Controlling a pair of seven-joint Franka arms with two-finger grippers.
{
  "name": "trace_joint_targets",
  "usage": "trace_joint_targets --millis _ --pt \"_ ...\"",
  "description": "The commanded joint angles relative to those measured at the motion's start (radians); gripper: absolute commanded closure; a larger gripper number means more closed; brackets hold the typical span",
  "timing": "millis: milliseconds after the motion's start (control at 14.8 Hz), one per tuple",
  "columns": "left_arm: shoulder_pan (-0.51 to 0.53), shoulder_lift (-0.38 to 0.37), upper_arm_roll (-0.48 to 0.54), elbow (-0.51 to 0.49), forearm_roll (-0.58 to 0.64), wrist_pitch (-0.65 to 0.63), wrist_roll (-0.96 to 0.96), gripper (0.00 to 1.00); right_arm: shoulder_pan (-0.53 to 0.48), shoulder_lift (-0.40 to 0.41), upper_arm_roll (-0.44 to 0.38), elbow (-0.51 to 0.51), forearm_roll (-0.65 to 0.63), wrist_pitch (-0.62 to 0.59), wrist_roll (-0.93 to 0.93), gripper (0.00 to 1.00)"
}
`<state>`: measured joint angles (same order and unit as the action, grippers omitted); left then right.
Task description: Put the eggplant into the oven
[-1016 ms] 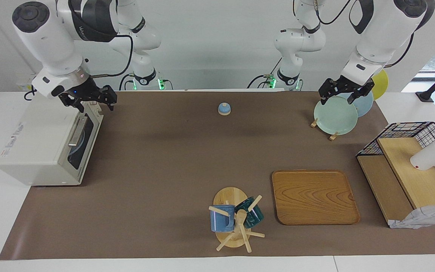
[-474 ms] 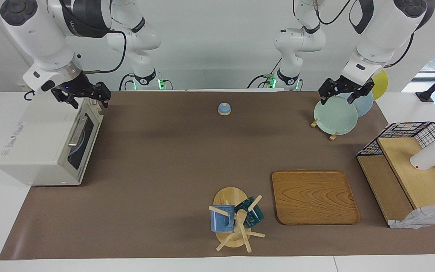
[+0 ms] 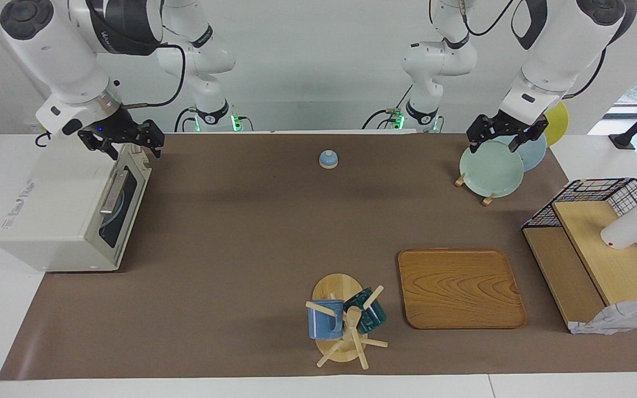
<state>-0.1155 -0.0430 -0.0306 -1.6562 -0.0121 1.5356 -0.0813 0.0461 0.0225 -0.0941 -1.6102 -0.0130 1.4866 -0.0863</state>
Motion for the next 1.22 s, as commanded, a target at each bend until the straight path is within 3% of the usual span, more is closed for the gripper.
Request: trace_joint_targets --millis 0,1151 --pt "-0.004 -0.011 0.003 -0.004 0.024 0.0 0.001 0.0 -0.008 -0.022 0.002 -0.022 0.025 0.004 0.01 0.0" --pt "-0.004 -0.009 0.003 -0.004 0.024 0.0 0.003 0.0 -0.014 -0.012 0.001 -0.013 0.007 0.101 0.005 0.0"
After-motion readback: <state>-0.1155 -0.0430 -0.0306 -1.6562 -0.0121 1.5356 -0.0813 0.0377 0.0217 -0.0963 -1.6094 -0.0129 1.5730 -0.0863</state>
